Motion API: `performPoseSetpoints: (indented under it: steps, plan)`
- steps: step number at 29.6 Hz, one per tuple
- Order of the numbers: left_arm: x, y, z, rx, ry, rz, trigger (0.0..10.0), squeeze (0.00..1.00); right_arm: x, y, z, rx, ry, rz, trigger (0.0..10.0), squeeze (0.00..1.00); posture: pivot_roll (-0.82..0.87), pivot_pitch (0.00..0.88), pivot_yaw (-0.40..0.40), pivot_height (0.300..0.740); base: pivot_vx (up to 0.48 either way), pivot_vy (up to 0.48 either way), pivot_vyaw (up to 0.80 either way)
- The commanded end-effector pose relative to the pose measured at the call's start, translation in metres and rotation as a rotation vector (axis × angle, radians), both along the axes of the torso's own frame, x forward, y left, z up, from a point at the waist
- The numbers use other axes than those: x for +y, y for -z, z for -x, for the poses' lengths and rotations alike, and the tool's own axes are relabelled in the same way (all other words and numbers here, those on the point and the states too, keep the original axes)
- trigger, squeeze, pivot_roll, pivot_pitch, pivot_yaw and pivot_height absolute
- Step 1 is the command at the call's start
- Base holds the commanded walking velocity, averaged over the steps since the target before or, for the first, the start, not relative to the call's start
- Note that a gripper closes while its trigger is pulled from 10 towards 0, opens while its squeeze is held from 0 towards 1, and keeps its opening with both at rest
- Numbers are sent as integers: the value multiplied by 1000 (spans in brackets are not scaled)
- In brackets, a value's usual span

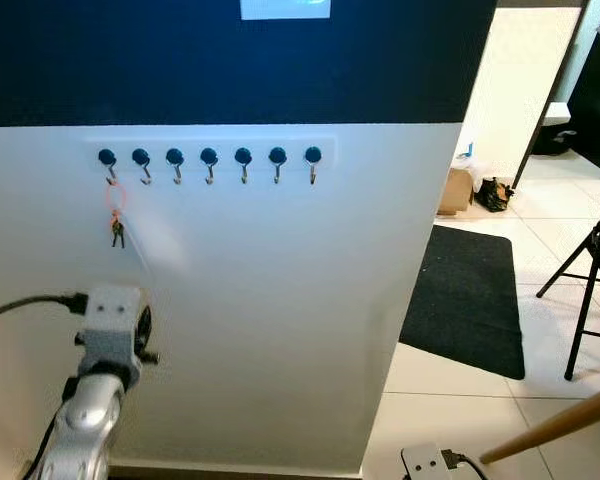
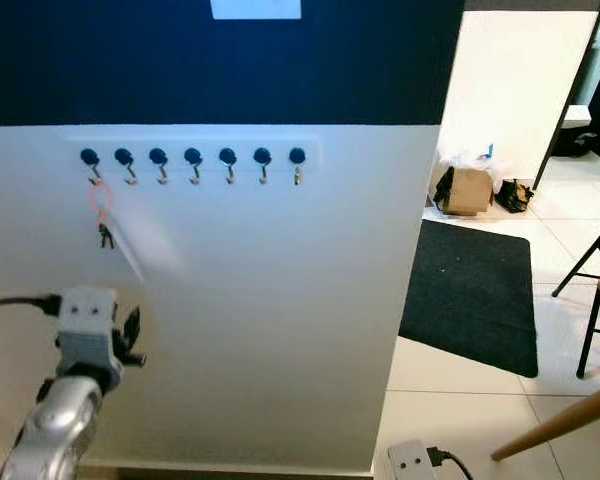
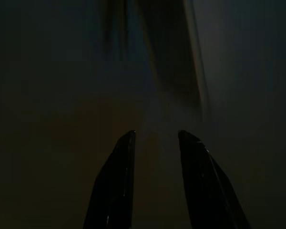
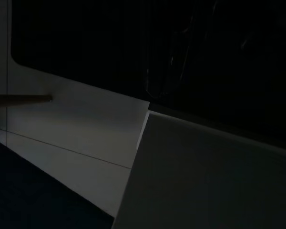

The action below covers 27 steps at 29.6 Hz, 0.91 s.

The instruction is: Hang keys on a hook

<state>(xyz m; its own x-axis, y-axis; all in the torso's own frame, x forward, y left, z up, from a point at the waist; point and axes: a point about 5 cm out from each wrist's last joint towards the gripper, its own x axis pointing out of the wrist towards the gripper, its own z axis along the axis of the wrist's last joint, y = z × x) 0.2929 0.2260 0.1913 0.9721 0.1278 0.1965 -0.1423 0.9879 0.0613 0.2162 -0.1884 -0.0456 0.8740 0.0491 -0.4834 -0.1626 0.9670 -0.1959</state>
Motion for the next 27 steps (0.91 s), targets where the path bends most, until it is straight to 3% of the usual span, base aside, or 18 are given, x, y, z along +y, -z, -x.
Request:
performPoseSetpoints:
  steps: [1, 6, 9, 11, 14, 17, 23, 27]
  plan:
    - [-2, -11, 0, -44, 37, 56, 10000, 0, 0, 4, 5, 18, -3, 3, 10000, 0, 70, 96, 53, 740, 0, 0, 0]
    - [-12, -42, -9, -146, 72, 125, 10000, 0, 2, 2, 1, 18, -9, 4, 10000, 0, 74, 97, 51, 740, 0, 0, 0]
    - [-19, -50, -13, -168, 110, 167, 10000, 0, 4, 2, 0, 16, -14, 2, 10000, 0, 81, 100, 46, 740, 0, 0, 0]
    - [-30, -53, -17, -172, 153, 160, 10000, 0, 5, 2, 0, 16, -19, 0, 10000, 0, 83, 102, 44, 740, 0, 0, 0]
    - [-32, -49, -21, -146, 145, 139, 10000, 0, 6, 2, 0, 16, -21, -2, 10000, 0, 85, 104, 44, 740, 0, 0, 0]
    - [-26, -36, -31, -69, 29, 53, 10000, 0, 7, 3, 1, 17, -23, -4, 10000, 0, 76, 110, 46, 740, 0, 0, 0]
    - [-6, -32, -41, -35, -139, 13, 10000, 0, 5, 3, 2, 20, -17, -1, 10000, 0, 73, 114, 45, 740, 0, 0, 0]
    - [24, -35, -43, 3, -394, -79, 10000, 0, 4, 4, 3, 23, -15, 1, 10000, 0, 72, 116, 45, 740, 0, 0, 0]
